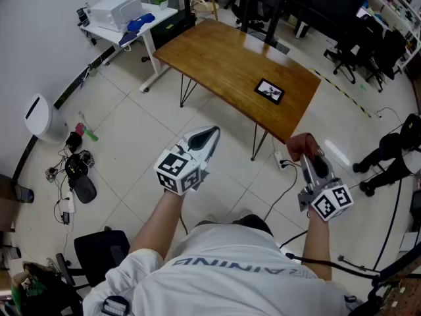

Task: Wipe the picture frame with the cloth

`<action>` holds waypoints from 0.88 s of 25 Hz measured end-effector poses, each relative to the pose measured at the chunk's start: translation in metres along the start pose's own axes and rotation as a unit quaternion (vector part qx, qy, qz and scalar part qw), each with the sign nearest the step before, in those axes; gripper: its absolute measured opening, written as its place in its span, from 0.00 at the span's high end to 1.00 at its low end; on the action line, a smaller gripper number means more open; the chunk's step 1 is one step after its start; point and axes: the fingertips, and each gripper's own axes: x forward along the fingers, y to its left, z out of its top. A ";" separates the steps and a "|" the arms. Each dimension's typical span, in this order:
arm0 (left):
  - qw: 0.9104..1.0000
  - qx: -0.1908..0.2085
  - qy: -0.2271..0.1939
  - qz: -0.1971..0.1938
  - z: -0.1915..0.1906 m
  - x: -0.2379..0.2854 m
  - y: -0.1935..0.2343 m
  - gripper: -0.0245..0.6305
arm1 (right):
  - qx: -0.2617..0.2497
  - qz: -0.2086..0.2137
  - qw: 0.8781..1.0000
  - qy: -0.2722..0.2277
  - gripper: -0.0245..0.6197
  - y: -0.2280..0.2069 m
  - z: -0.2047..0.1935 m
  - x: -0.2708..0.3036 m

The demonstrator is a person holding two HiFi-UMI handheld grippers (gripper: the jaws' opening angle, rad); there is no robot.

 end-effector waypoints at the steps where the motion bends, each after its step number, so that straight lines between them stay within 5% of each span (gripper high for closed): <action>1: 1.000 0.000 0.005 -0.003 -0.003 0.003 0.001 0.95 | 0.004 -0.002 1.000 0.002 0.80 -0.003 -0.003 0.002; 12: 0.999 0.011 0.033 -0.010 -0.009 0.079 0.041 0.95 | 0.030 -0.001 1.000 -0.003 0.80 -0.076 -0.011 0.071; 22: 0.998 0.036 0.050 -0.019 0.014 0.250 0.061 0.95 | 0.052 0.003 0.999 -0.005 0.80 -0.224 0.017 0.144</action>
